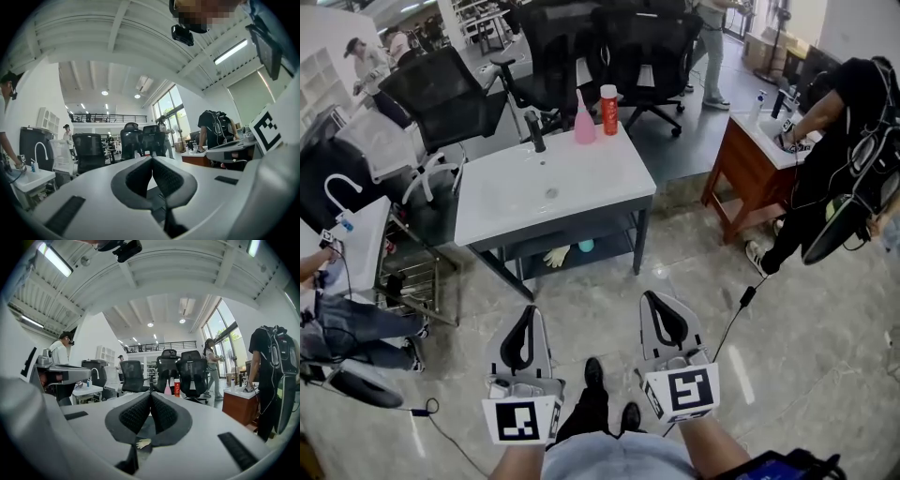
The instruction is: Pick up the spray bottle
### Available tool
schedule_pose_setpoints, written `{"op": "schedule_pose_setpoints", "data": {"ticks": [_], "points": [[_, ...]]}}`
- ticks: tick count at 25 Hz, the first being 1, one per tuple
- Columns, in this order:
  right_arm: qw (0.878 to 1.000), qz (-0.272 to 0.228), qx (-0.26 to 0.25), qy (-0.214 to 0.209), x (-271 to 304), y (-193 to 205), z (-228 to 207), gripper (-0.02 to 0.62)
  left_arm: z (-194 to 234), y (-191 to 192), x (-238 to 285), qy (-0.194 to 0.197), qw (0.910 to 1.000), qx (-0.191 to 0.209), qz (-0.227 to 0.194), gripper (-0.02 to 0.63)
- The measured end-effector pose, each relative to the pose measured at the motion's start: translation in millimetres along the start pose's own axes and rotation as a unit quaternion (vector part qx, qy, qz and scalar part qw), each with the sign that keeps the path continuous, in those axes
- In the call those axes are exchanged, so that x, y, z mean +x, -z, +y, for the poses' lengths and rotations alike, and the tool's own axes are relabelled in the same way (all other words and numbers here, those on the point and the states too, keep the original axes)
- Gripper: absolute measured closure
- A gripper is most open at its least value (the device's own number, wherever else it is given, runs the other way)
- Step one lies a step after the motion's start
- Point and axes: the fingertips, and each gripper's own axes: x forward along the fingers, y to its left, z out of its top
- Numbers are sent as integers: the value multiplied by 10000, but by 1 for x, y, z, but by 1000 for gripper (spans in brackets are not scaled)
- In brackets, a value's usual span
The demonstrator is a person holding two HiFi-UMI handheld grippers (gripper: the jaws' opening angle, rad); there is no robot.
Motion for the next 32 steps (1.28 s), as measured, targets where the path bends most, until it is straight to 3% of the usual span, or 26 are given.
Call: {"op": "schedule_pose_setpoints", "data": {"ticks": [10, 17, 25, 32], "points": [[9990, 3, -191, 395, 110, -34, -37, 580, 85, -4, 101, -54, 9998, -120, -122, 590], [9984, -83, -443, 347, 166, -56, -23, 580, 123, -9, 146, 53, 9990, -256, -365, 589], [9964, -51, -681, 493, 213, -61, -17, 580, 156, 6, 190, 236, 9976, -452, -459, 591], [9949, 45, -590, 813, 227, -49, -37, 580, 152, 28, 217, 509, 9967, -543, -327, 591]]}}
